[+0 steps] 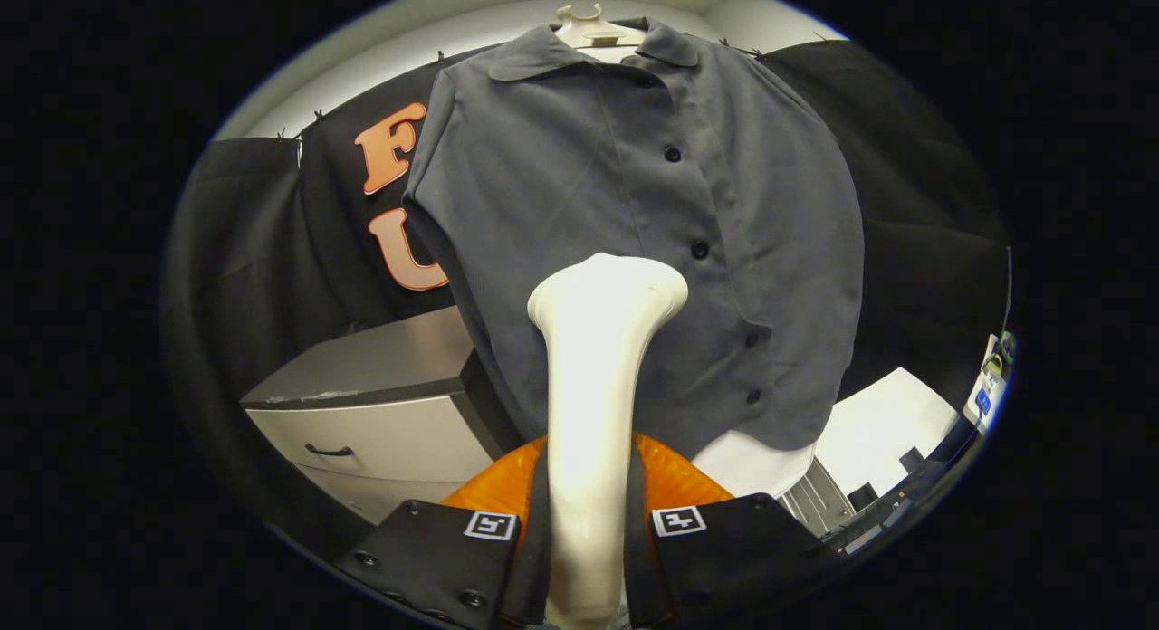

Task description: Iron the clothes twice with a garment steamer, once on the left side and once on the right side.

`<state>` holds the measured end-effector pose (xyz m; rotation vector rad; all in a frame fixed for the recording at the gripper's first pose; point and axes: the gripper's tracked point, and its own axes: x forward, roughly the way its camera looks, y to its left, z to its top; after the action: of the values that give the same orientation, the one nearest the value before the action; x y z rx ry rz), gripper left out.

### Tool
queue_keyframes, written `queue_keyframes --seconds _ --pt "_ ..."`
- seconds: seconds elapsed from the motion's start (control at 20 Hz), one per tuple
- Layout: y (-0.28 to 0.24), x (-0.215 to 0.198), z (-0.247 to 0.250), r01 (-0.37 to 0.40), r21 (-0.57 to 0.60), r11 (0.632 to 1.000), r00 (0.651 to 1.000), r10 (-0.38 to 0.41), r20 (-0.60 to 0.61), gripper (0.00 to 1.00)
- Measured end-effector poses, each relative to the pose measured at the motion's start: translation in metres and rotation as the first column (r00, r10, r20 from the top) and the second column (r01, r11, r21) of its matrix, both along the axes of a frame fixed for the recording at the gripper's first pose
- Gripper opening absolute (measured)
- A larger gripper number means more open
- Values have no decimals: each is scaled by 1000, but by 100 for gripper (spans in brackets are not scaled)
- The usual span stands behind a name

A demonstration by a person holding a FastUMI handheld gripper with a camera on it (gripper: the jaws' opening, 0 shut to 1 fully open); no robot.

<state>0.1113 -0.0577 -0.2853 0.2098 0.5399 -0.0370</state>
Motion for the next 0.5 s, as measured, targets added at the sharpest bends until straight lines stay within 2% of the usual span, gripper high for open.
queue_keyframes --seconds 0.5 --pt "-3 -24 -48 19 5 1000 995 -18 -98 40"
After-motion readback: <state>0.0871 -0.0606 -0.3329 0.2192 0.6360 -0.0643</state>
